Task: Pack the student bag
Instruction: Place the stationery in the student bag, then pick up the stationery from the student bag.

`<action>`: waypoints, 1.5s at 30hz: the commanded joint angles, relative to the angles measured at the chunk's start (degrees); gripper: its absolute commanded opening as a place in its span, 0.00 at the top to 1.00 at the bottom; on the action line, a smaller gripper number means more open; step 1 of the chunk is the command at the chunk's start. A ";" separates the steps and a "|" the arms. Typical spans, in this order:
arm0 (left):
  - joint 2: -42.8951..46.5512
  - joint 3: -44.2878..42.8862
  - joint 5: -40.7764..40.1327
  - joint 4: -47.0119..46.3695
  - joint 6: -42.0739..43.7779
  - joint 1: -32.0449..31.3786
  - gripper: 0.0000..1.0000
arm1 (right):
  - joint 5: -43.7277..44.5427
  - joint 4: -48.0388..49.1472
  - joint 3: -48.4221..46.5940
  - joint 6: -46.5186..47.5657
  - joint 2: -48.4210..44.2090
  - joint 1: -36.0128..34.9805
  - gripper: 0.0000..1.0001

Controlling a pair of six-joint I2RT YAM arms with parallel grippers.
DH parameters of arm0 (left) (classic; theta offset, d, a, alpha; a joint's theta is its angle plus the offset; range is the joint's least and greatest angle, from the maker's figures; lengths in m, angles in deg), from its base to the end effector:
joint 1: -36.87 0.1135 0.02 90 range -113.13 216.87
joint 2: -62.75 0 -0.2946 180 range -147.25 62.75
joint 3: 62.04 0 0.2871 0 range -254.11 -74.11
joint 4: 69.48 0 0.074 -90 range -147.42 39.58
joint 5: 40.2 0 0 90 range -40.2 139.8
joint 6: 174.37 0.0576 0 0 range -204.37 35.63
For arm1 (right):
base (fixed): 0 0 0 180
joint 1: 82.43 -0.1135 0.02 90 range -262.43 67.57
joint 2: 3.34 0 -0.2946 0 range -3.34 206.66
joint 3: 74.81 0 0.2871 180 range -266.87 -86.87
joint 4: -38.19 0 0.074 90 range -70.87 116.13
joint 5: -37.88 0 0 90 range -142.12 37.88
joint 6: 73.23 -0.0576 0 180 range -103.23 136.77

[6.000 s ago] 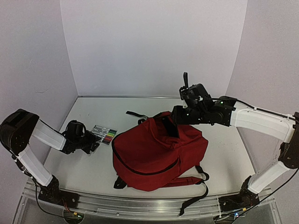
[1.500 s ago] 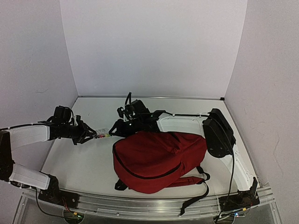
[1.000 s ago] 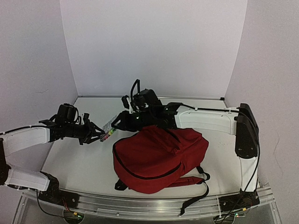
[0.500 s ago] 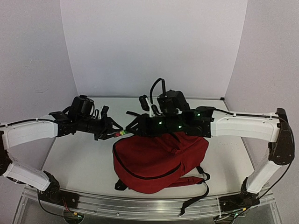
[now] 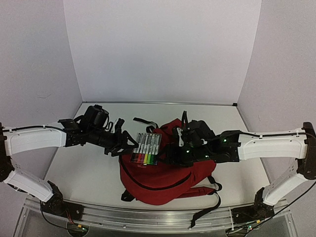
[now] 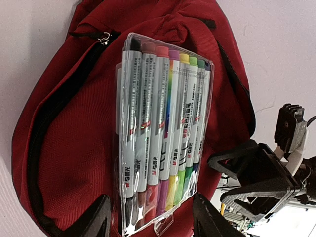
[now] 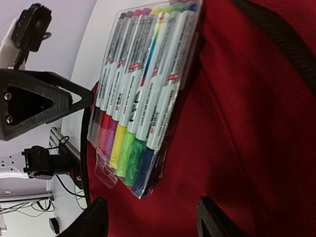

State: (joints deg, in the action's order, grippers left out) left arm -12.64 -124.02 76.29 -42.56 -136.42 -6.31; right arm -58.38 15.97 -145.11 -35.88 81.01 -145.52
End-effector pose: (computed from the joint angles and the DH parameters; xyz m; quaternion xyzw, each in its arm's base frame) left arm 0.2163 -0.2382 0.2507 0.0276 0.8882 -0.4421 0.1220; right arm 0.1643 0.3375 0.2593 -0.1056 0.8848 0.4080 0.1987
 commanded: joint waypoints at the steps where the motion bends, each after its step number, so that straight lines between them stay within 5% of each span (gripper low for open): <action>1: 2.24 -4.09 -3.41 2.03 4.20 -0.01 0.37 | 5.96 1.31 0.99 -4.80 -4.09 -0.14 0.36; 7: -2.12 -6.28 -4.30 2.19 5.20 0.03 0.35 | 6.14 3.64 -1.04 -3.81 -1.29 -0.14 0.39; 22: -8.05 -3.99 -1.97 -3.63 2.01 0.02 0.60 | 4.56 10.54 -3.39 -3.82 8.17 0.14 0.50; 32: -8.96 -3.83 -1.46 -5.67 0.51 0.03 0.68 | 4.30 16.44 -2.30 -5.27 9.95 1.06 0.59; 45: -5.22 0.81 -1.07 -10.50 -2.92 0.00 0.68 | 4.55 25.92 2.85 -7.94 5.11 1.72 0.92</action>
State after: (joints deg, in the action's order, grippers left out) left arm -20.95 -124.66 73.64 -48.96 -137.56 -5.66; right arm -53.99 33.54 -143.17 -43.27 90.06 -143.82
